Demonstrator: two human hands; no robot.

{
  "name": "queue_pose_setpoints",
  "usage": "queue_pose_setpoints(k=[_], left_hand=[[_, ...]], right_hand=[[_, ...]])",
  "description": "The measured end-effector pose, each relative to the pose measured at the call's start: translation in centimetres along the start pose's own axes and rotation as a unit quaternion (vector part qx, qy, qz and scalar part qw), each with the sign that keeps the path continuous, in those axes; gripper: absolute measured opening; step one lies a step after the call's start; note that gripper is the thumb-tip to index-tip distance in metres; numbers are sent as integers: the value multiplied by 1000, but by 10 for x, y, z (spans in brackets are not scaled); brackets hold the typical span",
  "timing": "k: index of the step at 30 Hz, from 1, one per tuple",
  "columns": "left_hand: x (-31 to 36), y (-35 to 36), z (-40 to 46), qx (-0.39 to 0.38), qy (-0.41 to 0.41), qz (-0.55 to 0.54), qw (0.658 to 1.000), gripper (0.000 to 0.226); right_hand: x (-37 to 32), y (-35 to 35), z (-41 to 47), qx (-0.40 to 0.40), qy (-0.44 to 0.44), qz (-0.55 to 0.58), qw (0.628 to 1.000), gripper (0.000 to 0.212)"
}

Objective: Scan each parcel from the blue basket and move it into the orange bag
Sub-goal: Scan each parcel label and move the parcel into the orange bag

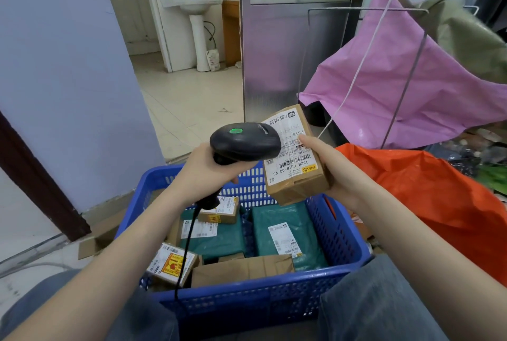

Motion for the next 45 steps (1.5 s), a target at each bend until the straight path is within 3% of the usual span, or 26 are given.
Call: queue_pose_setpoints(k=[6, 9, 12, 20, 26, 32, 38, 45], left_hand=[[9, 37, 17, -26, -21, -55, 998, 16], [6, 60, 26, -35, -39, -59, 997, 14], [2, 84, 34, -45, -52, -79, 994, 13], [-27, 164, 51, -50, -133, -119, 983, 11], [-49, 214, 65, -52, -140, -122, 981, 13], [-67, 225, 71, -48, -161, -123, 978, 12], [-71, 203, 73, -19, -166, -125, 978, 11], [-72, 133, 65, 23, -163, -127, 978, 11]], right_hand=[[12, -18, 8, 4, 6, 21, 1000, 85], [17, -41, 11, 42, -6, 36, 998, 69], [20, -76, 10, 118, -17, 32, 992, 45], [58, -202, 3, 362, -7, -15, 932, 75], [117, -267, 0, 419, 62, -17, 906, 74], [147, -281, 3, 402, 116, -123, 900, 74], [109, -256, 22, 359, 59, -151, 919, 68], [61, -178, 46, 295, -11, -156, 943, 59]])
Point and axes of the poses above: each hand's wrist, its own z-axis towards the middle knuckle, its own y-axis out of the palm, x = y × z, the point moved 5 cm from there along z, towards the middle knuckle, and after that the axes turned 4 degrees about z, right-handed, at the moved point
